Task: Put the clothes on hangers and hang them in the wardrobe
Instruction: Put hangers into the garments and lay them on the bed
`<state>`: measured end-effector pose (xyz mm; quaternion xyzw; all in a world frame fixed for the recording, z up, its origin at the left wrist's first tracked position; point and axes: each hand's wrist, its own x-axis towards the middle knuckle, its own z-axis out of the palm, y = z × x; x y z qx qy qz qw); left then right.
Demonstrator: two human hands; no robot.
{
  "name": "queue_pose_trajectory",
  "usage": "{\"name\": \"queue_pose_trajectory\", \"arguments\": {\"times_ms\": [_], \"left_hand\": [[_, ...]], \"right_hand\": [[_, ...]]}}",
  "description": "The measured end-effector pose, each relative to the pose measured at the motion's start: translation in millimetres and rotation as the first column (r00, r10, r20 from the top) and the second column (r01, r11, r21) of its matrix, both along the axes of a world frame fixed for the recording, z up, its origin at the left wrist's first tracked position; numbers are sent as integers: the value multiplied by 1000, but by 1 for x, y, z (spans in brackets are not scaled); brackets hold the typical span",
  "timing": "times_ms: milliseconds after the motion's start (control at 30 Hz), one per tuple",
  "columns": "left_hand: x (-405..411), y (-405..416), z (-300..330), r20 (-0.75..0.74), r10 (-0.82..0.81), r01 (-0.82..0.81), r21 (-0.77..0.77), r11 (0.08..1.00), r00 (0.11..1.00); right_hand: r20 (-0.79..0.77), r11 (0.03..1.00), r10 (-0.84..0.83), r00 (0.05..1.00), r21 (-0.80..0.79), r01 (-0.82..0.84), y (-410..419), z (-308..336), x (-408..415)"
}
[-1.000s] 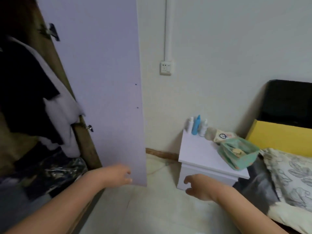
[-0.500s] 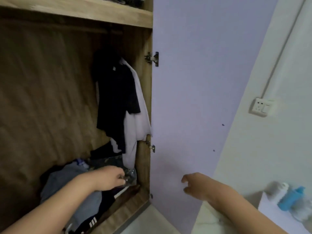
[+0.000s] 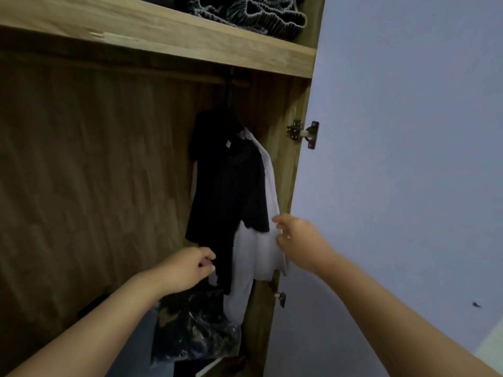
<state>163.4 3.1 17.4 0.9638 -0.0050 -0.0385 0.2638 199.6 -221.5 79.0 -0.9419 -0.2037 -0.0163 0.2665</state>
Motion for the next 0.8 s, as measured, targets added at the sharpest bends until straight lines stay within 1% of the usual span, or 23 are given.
{"name": "queue_pose_trajectory", "arguments": {"times_ms": [100, 167, 300, 367, 400, 467, 533, 567, 633, 700, 800], "left_hand": [[43, 17, 11, 54, -22, 24, -31, 999, 998], [73, 30, 23, 94, -40, 44, -40, 998, 995], [129, 54, 51, 173, -46, 65, -101, 993, 984], [153, 62, 62, 220, -50, 83, -144, 986, 974], [163, 64, 66, 234, -54, 97, -176, 980, 971], [179, 66, 73, 230, -66, 131, -280, 951, 971], [191, 64, 77, 208, -79, 163, -422, 892, 975], [195, 63, 79, 196, -86, 173, -486, 857, 977], [202, 63, 80, 179, -76, 167, -571, 804, 981], [205, 67, 81, 203, -19, 141, -611, 779, 979], [200, 78, 92, 334, 87, 145, -610, 779, 938]], "right_hand": [[108, 986, -38, 993, 167, 20, 33, 24, 41], [149, 972, -66, 987, 235, 30, 55, 40, 71], [183, 947, -96, 978, 321, 32, 96, 60, 125], [207, 953, -144, 968, 293, 79, 111, 63, 151], [187, 954, -171, 967, 276, 116, 117, 64, 163], [40, 934, -173, 984, 324, 151, 129, 64, 177], [-87, 867, -79, 993, 486, 111, 144, 64, 186], [-117, 827, -36, 993, 554, 95, 153, 65, 188], [-111, 759, 20, 994, 648, 57, 172, 67, 194], [-76, 674, 56, 996, 739, 19, 188, 71, 201], [-62, 538, 113, 992, 843, -9, 196, 83, 204]]}}
